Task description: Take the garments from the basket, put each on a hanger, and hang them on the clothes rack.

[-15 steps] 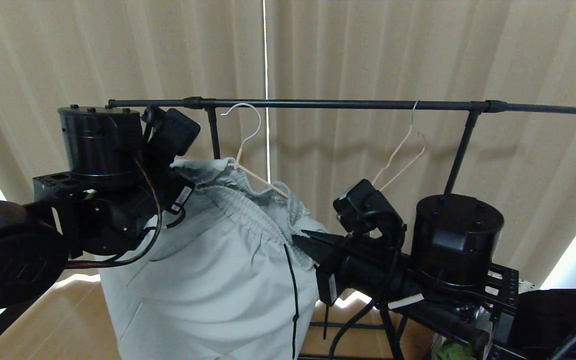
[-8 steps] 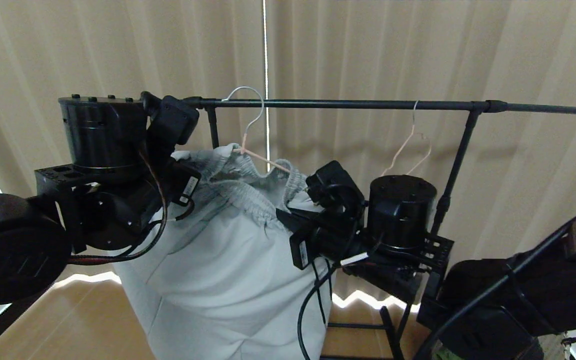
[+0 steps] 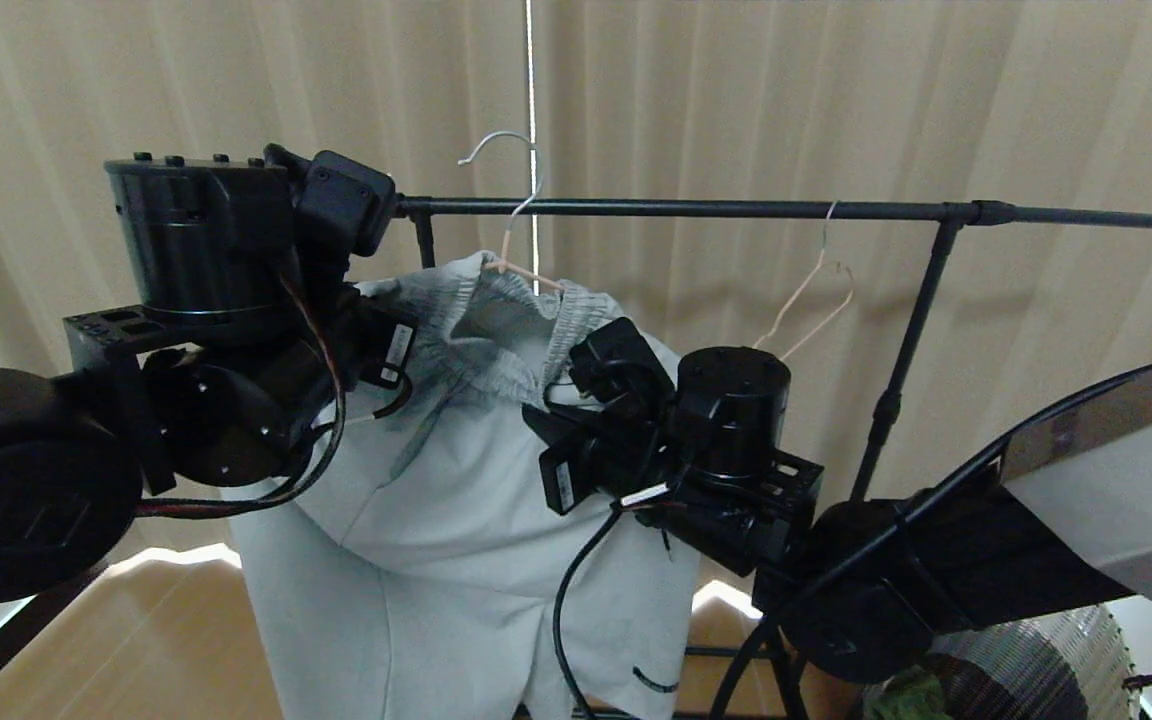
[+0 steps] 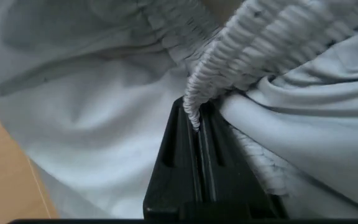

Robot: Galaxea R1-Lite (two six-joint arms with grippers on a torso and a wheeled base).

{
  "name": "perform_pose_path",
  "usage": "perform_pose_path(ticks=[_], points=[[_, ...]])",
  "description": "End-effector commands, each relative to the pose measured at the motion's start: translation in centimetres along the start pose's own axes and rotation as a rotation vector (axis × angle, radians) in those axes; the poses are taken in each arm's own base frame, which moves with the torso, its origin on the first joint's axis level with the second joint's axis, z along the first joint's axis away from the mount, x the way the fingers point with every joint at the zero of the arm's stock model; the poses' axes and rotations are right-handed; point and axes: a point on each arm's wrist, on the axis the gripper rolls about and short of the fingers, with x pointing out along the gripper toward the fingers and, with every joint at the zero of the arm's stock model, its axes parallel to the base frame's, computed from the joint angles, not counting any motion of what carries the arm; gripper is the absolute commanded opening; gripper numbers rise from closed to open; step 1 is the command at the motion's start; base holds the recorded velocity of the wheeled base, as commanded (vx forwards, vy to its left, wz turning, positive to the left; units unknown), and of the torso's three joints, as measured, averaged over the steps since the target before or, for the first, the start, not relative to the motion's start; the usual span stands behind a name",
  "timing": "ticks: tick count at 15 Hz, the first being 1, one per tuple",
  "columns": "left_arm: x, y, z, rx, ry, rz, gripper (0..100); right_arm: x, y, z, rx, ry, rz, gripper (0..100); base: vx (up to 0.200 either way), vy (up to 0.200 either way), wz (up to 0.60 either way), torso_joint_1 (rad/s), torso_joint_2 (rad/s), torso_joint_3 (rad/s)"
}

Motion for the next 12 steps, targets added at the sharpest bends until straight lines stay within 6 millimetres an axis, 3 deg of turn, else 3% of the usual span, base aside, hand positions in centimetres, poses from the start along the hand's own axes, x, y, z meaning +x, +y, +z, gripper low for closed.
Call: perform_pose_path(ticks=[1,2,3,5,6,9,11,12], points=[[0.0,0.2,0.2,-0.012,-0.008,0.009,0,-0.4,-0.1,0.1,0.000,0.005,-0.005,0,0.000,0.000,0.00,0.000,0.00,0.000],[0.2,0.5,0.2,-0.015,-0.005,0.021,0,-1.4,-0.2,0.4,0.000,0.008,-0.007,0,0.000,0.000,0.00,0.000,0.00,0.000],[0.4,0.8,0.2,-0.019,0.000,0.044,0,-2.8,-0.2,0.8,-0.001,0.011,-0.008,100,0.000,0.000,0.00,0.000,0.00,0.000],[0.6,1.0,0.3,-0.023,0.003,0.061,0,-4.2,-0.2,1.3,-0.001,0.008,-0.011,100,0.000,0.000,0.00,0.000,0.00,0.000],[0.6,1.1,-0.1,-0.016,0.012,0.062,0,-6.0,-0.8,2.4,-0.002,-0.016,-0.028,100,0.000,0.000,0.00,0.000,0.00,0.000],[0.6,0.9,-0.7,-0.003,0.027,0.055,0,-7.9,-3.0,4.3,-0.043,-0.068,-0.095,100,0.000,0.000,0.00,0.000,0.00,0.000],[0.4,0.5,-1.2,0.017,0.038,0.039,0,-8.9,-6.5,5.5,-0.190,-0.092,-0.205,100,0.000,0.000,0.00,0.000,0.00,0.000],[0.2,0.2,-1.3,0.027,0.039,0.030,0,-8.9,-6.6,5.5,-0.207,-0.092,-0.209,100,0.000,0.000,0.00,0.000,0.00,0.000]])
